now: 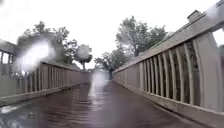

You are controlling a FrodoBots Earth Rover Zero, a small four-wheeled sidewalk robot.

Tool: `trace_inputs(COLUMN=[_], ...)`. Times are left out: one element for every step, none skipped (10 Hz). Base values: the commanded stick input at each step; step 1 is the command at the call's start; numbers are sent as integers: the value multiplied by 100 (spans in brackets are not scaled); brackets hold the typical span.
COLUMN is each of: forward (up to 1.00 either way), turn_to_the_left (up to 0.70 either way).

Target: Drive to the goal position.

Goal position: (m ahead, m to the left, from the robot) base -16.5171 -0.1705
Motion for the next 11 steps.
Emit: trace_inputs(forward=[0, 0, 0, 0, 0, 0, 0, 0, 0, 0, 0], turn_to_the_left=[-70, -70, -70, -70, -70, -70, -70, -70, -70, -67, -60])
